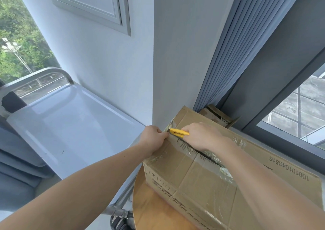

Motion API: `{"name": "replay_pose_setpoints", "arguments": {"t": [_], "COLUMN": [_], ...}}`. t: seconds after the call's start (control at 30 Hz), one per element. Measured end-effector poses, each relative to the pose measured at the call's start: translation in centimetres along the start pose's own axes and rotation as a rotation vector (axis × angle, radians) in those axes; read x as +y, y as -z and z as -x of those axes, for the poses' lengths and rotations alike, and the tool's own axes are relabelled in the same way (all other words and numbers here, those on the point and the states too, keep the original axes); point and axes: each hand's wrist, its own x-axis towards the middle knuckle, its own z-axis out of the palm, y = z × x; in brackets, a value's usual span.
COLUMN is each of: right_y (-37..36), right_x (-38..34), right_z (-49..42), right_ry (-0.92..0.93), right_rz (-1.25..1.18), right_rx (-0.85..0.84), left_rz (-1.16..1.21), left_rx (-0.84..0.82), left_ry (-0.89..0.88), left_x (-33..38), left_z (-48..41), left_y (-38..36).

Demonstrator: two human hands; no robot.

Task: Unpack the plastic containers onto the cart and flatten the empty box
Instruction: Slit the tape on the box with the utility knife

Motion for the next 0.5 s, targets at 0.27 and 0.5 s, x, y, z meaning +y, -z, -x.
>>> {"name": "replay_pose_setpoints", "arguments": {"t": [0.27,0.5], "right_y": [-0.3,0.1], "right_x": [1.8,1.4], "right_z": [0.5,1.4], "right_ry": [-0.038,-0.048], "right_rz": [-0.042,0.013], "right_rx": [-0.062,-0.083], "left_rz": [0.008,-0.024], "left_rx": [0.025,0.061], "left_ry": [-0.016,-0.055], "left_x": [0.0,0.0], "left_z": [0.3,1.2], "left_y": [0.0,0.0]}}
